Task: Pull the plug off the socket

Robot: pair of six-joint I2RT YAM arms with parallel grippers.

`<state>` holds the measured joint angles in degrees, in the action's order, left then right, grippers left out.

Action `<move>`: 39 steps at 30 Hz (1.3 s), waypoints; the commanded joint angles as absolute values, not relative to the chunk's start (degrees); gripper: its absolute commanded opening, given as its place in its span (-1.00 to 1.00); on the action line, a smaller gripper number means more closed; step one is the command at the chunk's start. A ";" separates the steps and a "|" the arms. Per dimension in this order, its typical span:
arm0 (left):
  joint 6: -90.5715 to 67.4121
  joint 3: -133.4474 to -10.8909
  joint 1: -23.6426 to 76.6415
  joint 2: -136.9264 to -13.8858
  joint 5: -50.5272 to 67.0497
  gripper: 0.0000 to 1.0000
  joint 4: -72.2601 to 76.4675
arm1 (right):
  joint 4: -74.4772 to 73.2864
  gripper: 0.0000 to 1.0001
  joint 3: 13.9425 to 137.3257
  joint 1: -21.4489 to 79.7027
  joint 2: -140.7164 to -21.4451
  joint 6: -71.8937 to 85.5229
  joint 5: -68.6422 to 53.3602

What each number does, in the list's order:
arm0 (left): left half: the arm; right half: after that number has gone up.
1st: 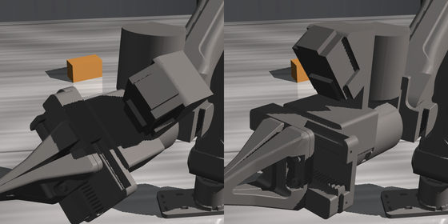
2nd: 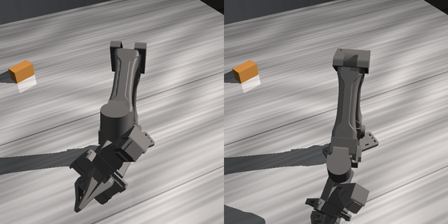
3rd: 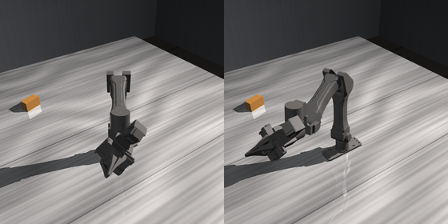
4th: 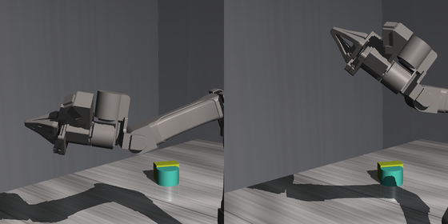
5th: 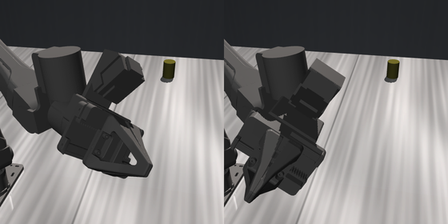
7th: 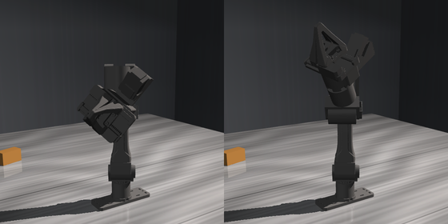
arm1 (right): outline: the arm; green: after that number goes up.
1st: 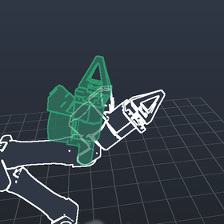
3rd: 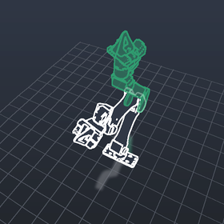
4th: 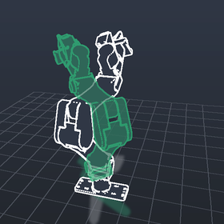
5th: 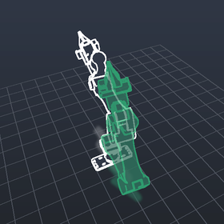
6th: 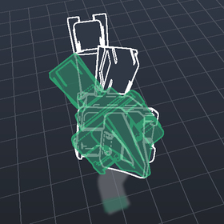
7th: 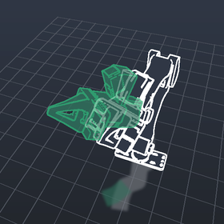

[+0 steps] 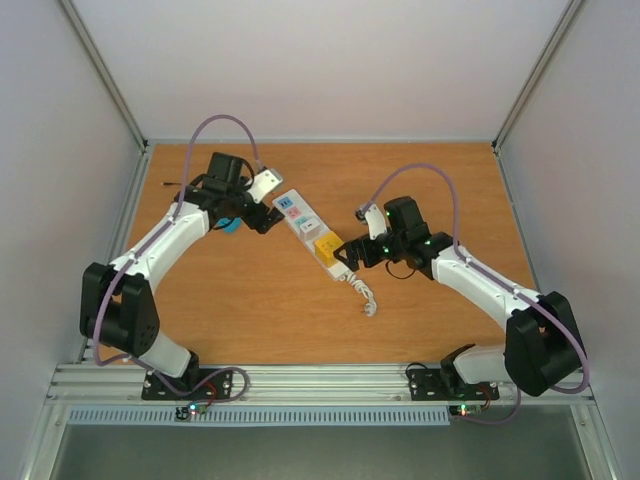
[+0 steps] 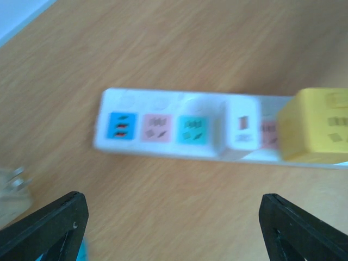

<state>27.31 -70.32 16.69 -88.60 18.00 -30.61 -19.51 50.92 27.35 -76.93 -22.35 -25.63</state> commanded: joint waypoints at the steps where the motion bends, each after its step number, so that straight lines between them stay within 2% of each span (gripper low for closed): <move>1: 22.61 -71.73 21.77 -87.67 24.78 0.76 -33.53 | -3.45 0.97 44.01 27.38 -75.09 -16.64 -23.01; 11: 18.44 -71.14 29.96 -90.97 23.45 0.82 -32.14 | 13.17 0.97 34.59 30.02 -79.30 -16.32 -18.79; 19: 17.55 -71.32 33.90 -94.99 20.22 0.83 -30.98 | 13.02 0.97 35.83 33.13 -81.49 -15.37 -12.83; 27: 16.71 -72.95 36.42 -99.07 18.40 0.84 -29.89 | 12.46 0.97 33.99 34.04 -79.67 -7.78 -13.87; 33: 16.85 -75.40 37.09 -102.64 16.98 0.84 -30.32 | 15.25 0.97 33.64 35.99 -82.58 -4.86 -11.63; 39: 16.45 -76.46 37.17 -104.68 16.67 0.75 -29.79 | 19.29 0.97 32.14 38.32 -85.70 -5.06 -7.95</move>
